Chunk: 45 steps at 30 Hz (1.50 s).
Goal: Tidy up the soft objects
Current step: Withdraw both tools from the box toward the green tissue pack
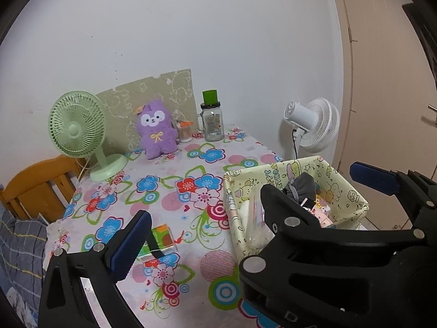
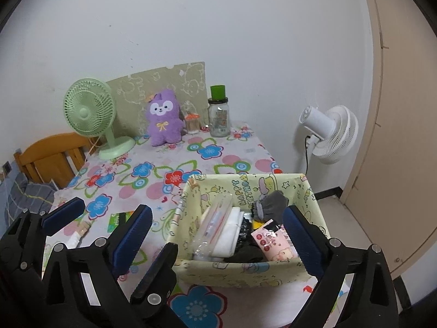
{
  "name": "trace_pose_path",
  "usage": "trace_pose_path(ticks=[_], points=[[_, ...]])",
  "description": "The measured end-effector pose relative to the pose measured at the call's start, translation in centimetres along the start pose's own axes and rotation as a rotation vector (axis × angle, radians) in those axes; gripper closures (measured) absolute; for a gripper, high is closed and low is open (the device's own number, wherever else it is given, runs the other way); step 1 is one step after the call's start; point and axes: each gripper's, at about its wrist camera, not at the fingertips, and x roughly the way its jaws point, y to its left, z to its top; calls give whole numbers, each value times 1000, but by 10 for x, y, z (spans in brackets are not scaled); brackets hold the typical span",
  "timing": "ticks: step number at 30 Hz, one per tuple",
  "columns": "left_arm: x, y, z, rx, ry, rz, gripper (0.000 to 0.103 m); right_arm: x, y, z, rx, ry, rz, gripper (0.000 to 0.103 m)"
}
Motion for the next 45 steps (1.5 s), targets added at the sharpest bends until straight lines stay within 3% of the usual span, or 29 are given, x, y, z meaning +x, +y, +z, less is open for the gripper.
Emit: trace_pose_path(ticks=[23,45], points=[[-35,62,-17,-44,-31,73,0,-19,69,0,-63,-50,72,0],[2,113,-51,-122,51,111,0,34,119,-24,-84,42,144,0]])
